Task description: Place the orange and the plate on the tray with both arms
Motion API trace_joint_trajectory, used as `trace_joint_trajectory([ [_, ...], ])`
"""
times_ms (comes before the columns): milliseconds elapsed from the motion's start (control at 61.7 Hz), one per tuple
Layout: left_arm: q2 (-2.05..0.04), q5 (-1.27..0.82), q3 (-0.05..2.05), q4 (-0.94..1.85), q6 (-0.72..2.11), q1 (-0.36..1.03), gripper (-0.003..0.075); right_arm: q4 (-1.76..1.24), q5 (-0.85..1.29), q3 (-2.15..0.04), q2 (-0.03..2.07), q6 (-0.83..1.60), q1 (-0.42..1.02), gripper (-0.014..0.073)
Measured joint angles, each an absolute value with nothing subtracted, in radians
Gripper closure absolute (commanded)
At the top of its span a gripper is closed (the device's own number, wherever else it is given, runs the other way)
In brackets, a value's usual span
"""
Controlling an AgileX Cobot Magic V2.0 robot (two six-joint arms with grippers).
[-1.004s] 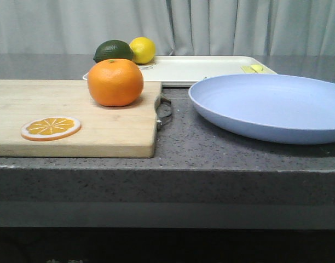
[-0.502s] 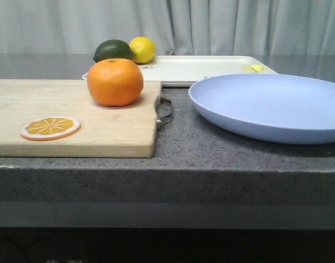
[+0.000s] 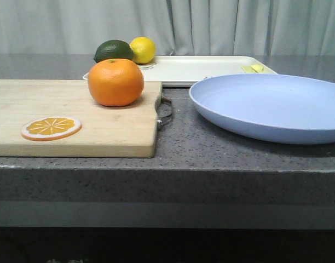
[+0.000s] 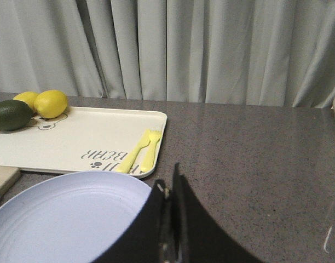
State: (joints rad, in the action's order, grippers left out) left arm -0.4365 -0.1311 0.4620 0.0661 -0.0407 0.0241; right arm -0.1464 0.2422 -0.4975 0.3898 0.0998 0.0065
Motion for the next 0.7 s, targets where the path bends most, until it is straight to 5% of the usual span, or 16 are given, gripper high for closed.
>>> trace_joint_trajectory([
  [259,-0.651,-0.132,0.546,0.066,-0.041,0.024,0.0738,-0.146,0.241,-0.601,0.569,0.100,0.007,0.0669],
  [437,-0.662,-0.130,0.546,0.066,-0.041,0.024,0.0698,-0.146,0.241,-0.601,0.577,0.100,0.007,0.0405],
  [551,-0.662,-0.128,0.546,0.066,-0.041,0.024,0.0505,-0.146,0.243,-0.601,0.577,0.100,0.007,0.0179],
  [697,-0.662,-0.128,0.546,0.066,-0.041,0.024,0.0157,-0.146,0.243,-0.601,0.577,0.100,0.007,0.0008],
])
